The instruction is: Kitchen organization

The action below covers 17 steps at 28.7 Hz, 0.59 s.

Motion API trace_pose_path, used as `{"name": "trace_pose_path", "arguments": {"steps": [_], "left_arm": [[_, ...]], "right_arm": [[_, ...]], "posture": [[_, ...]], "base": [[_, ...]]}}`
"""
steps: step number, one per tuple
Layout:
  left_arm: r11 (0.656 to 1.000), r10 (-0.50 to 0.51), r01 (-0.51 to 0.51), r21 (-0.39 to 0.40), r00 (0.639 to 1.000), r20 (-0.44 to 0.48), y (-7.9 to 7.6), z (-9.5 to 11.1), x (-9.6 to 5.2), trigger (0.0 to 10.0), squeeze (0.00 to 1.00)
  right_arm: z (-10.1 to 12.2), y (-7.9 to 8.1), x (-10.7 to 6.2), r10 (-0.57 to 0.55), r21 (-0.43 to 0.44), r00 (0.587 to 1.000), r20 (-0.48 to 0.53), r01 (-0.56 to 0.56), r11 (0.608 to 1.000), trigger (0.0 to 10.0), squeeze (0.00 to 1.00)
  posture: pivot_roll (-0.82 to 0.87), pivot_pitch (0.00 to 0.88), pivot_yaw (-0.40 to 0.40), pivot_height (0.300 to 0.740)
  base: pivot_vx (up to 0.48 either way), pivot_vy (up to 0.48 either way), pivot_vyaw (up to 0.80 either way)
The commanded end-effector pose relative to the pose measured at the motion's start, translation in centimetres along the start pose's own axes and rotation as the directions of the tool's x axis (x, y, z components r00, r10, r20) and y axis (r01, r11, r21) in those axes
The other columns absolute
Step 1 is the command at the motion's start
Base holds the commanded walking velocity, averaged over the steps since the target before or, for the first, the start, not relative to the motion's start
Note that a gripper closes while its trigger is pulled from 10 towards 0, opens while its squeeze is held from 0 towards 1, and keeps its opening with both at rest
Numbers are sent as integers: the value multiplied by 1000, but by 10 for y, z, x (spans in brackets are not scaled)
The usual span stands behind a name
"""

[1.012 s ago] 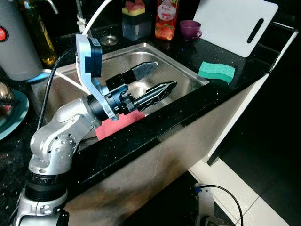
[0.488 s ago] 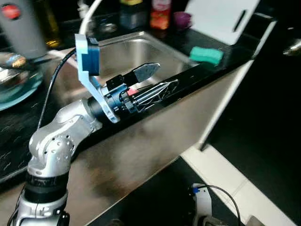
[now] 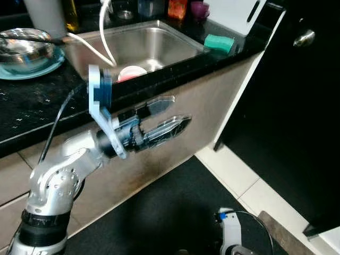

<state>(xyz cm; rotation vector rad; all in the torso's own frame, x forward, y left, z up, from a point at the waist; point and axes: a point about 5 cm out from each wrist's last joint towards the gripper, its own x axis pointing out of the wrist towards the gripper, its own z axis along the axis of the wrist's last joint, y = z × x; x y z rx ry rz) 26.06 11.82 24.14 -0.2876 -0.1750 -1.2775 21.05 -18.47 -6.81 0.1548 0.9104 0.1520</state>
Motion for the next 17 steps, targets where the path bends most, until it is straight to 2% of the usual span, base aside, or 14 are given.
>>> {"name": "trace_pose_path", "arguments": {"steps": [1, 3, 4, 5, 7, 8, 9, 10, 11, 12, 13, 14, 17], "left_arm": [[996, 68, -72, -46, 993, -94, 11, -22, -11, 10000, 0], [975, 186, -204, -85, 965, -187, 26, -47, -30, 10000, 0], [949, 274, -303, -89, 929, -248, 37, -64, -44, 10000, 0], [949, 274, -303, -89, 929, -248, 37, -64, -44, 10000, 0], [870, 425, -480, -110, 845, -326, 54, -92, -72, 10000, 0], [795, 517, -591, -137, 779, -355, 64, -108, -89, 10000, 0], [795, 517, -591, -137, 779, -355, 64, -108, -89, 10000, 0], [636, 654, -755, -161, 637, -408, 74, -135, -118, 10000, 0], [565, 694, -808, -169, 576, -433, 76, -146, -128, 10000, 0], [528, 711, -832, -171, 543, -447, 76, -152, -133, 10000, 0], [528, 711, -832, -171, 543, -447, 76, -152, -133, 10000, 0], [491, 723, -852, -181, 514, -462, 75, -159, -138, 10000, 0], [424, 726, -894, -146, 432, -536, 67, -184, -147, 10000, 0]], "right_arm": [[-1, -3, -1, -11, -4, 1000, -7, 11, 1000, 10000, 0], [-2, -3, -1, -12, -7, 1000, -7, 12, 1000, 10000, 0], [-2, -3, -1, -12, -8, 1000, -7, 12, 1000, 10000, 0], [-2, -3, -1, -12, -8, 1000, -7, 12, 1000, 10000, 0], [-2, -4, -1, -13, -13, 1000, -8, 13, 1000, 10000, 0], [-2, -4, -1, -12, -18, 1000, -10, 12, 1000, 10000, 0], [-2, -4, -1, -12, -18, 1000, -10, 12, 1000, 10000, 0], [-2, -3, -1, -3, -35, 1000, -9, 2, 999, 10000, 0], [-2, -3, -1, 4, -36, 1000, -7, -5, 999, 10000, 0], [-2, -2, -1, 9, -34, 1000, -5, -9, 999, 10000, 0], [-2, -2, -1, 9, -34, 1000, -5, -9, 999, 10000, 0], [-1, -2, -1, 9, -41, 1000, -6, -9, 999, 10000, 0], [-2, -3, -1, 2, -51, 1000, -7, -2, 999, 10000, 0]], "posture": [[44, 93, -18, 740], [45, 90, -19, 740], [45, 90, -19, 740], [45, 90, -19, 740], [47, 85, -20, 740], [47, 83, -20, 740], [47, 83, -20, 740], [42, 82, -18, 740], [42, 82, -18, 740], [42, 82, -18, 740], [42, 82, -18, 740], [43, 82, -17, 740], [36, 79, -18, 740]], "base": [[0, 0, 0], [0, 0, 0], [0, 0, 0], [0, 0, 0], [0, 0, 0], [0, 0, 0], [0, 0, 0], [0, 0, 788], [0, 0, 781], [0, 0, 781], [0, 0, 781], [0, 0, 781], [0, 0, 781]]}}
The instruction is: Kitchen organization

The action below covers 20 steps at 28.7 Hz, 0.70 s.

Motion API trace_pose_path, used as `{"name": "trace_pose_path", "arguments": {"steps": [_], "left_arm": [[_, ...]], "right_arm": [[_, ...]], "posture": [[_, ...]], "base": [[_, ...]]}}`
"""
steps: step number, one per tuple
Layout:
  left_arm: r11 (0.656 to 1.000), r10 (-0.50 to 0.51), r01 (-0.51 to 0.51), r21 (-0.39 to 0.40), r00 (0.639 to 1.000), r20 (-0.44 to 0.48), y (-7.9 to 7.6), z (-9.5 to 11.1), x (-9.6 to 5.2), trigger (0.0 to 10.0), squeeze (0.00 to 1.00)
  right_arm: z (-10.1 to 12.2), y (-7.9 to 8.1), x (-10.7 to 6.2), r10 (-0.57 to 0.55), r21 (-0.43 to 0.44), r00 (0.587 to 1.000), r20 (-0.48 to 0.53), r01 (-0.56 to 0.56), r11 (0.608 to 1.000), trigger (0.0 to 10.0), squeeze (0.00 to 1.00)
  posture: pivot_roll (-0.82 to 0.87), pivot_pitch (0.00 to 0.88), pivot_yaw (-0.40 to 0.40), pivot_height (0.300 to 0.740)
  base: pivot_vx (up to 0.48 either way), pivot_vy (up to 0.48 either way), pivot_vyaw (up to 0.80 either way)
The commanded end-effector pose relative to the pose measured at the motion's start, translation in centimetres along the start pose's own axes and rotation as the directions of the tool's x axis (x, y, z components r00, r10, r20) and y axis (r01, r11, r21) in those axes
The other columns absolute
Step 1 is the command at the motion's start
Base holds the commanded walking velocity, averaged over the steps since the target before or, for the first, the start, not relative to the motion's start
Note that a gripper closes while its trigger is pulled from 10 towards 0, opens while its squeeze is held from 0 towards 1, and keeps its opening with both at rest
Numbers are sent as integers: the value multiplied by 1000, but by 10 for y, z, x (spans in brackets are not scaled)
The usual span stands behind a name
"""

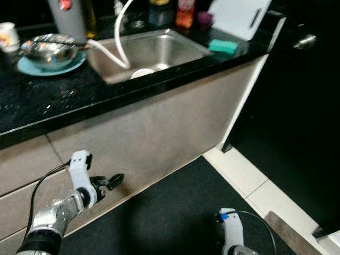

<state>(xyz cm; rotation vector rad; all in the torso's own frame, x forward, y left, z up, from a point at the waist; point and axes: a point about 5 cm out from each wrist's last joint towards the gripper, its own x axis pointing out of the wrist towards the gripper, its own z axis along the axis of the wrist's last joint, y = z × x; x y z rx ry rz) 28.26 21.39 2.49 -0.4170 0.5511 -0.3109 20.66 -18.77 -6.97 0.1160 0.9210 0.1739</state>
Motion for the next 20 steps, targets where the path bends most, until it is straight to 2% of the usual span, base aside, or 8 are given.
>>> {"name": "trace_pose_path", "arguments": {"steps": [1, 6, 8, 15, 20], "left_arm": [[998, 63, -62, 10, 997, -40, 5, -16, 2, 10000, 0], [985, 171, -173, -8, 981, -92, 10, -38, 6, 10000, 0], [979, 203, -204, 11, 970, -130, 11, -49, 7, 10000, 0], [961, 275, -273, 39, 937, -214, 12, -76, 4, 10000, 0], [956, 291, -293, 30, 924, -246, 12, -87, 2, 10000, 0]], "right_arm": [[2, 0, 0, 1, -10, 1000, 7, -1, 1000, 10000, 0], [2, 2, 1, 5, -20, 1000, 5, -5, 1000, 10000, 0], [2, 2, 1, 6, -19, 1000, 9, -5, 1000, 10000, 0], [4, 6, 1, 37, 10, 998, 46, -38, 999, 10000, 0], [8, 8, 1, 69, 5, 994, 89, -69, 998, 10000, 0]], "posture": [[34, 78, -18, 740], [36, 76, -15, 740], [34, 79, -11, 740], [33, 81, 1, 740], [26, 84, -2, 740]], "base": [[0, 0, 781], [0, 0, 783], [0, 0, 781], [0, 0, 781], [0, 0, 781]]}}
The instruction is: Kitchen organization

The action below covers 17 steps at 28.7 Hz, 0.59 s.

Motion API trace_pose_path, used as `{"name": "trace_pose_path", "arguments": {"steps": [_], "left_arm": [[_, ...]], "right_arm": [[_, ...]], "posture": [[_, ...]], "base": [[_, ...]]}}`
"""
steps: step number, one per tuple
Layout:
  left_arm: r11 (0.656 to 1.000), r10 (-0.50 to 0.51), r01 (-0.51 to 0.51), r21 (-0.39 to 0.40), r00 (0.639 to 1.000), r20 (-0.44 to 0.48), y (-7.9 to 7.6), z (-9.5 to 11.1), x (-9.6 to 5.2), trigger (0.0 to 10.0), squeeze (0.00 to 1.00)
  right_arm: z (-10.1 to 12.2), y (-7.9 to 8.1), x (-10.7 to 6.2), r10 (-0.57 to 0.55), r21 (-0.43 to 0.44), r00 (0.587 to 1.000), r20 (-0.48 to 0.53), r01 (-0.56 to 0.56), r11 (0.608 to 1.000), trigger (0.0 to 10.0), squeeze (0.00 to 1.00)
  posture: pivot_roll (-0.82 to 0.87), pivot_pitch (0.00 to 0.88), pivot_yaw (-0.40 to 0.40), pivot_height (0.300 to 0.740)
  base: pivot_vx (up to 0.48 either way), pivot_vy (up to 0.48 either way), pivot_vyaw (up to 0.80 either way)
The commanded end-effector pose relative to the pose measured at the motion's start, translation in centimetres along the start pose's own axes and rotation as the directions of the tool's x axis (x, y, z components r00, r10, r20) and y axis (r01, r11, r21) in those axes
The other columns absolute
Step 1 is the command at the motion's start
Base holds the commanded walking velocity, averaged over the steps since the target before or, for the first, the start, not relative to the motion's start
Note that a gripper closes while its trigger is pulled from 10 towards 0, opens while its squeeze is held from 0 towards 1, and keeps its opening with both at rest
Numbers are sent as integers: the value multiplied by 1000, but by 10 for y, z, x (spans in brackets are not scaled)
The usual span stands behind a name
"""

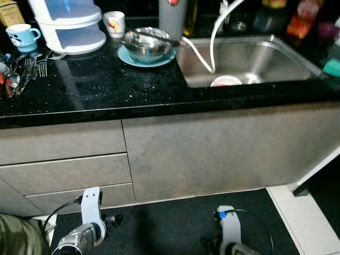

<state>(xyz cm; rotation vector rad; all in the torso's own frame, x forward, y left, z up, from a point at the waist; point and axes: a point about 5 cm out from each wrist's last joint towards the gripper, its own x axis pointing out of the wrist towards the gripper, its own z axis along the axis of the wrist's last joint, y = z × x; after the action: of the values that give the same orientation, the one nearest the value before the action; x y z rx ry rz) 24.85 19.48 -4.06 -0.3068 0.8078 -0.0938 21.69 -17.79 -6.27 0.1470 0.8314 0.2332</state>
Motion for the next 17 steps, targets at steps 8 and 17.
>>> {"name": "trace_pose_path", "arguments": {"steps": [8, 17], "left_arm": [[999, 49, -47, 24, 995, -83, 1, -29, -2, 10000, 0], [996, 71, -66, 65, 994, -82, -13, -23, 6, 10000, 0]], "right_arm": [[-1, -4, -3, -14, -7, 999, 33, 14, 1000, 10000, 0], [-1, -4, -3, -22, 24, 999, 48, 21, 1000, 10000, 0]], "posture": [[3, 81, -3, 740], [-10, 75, 10, 740]], "base": [[0, 0, 782], [0, 0, 651]]}}
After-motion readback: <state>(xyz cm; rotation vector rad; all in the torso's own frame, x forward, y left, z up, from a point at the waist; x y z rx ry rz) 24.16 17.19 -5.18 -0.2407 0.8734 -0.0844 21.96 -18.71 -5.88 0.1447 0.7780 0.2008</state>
